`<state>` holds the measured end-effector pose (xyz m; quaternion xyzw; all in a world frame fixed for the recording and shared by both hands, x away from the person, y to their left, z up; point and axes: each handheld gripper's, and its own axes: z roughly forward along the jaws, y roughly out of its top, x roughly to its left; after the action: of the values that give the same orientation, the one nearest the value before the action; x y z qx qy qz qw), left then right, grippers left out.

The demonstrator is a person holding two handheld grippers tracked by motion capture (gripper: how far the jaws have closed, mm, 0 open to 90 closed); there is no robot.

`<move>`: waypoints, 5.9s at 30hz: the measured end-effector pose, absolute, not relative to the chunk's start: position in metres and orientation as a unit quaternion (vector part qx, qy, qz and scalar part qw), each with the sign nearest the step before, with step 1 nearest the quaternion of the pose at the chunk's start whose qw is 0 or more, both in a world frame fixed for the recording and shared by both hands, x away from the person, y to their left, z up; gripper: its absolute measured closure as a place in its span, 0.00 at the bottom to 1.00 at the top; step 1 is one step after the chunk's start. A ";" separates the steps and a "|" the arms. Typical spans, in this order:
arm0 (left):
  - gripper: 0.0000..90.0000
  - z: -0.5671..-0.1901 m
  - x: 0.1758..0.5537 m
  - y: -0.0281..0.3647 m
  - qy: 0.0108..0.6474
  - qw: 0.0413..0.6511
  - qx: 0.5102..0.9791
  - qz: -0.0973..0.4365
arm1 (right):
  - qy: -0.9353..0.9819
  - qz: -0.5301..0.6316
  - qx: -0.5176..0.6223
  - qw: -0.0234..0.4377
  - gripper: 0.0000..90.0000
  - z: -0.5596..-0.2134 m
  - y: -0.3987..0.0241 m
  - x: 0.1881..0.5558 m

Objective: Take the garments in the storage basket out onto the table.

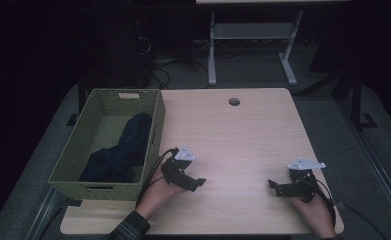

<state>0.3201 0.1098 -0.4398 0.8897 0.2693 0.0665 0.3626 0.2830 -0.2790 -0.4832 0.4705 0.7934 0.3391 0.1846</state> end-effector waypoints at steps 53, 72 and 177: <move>0.16 -0.391 0.328 0.110 0.263 0.362 0.893 0.043 | 0.793 0.339 0.472 0.183 0.07 -0.483 -0.279 0.283; 0.16 -0.368 0.335 0.107 0.255 0.365 0.895 0.036 | 0.792 0.340 0.473 0.183 0.07 -0.483 -0.279 0.283; 0.25 -0.326 0.351 0.289 0.418 0.279 0.854 0.134 | 0.791 0.339 0.475 0.185 0.06 -0.483 -0.278 0.283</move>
<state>0.3515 0.2890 -0.3259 0.8540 0.4180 0.1338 0.2794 0.2834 -0.2784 -0.4832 0.4747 0.7910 0.3386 0.1853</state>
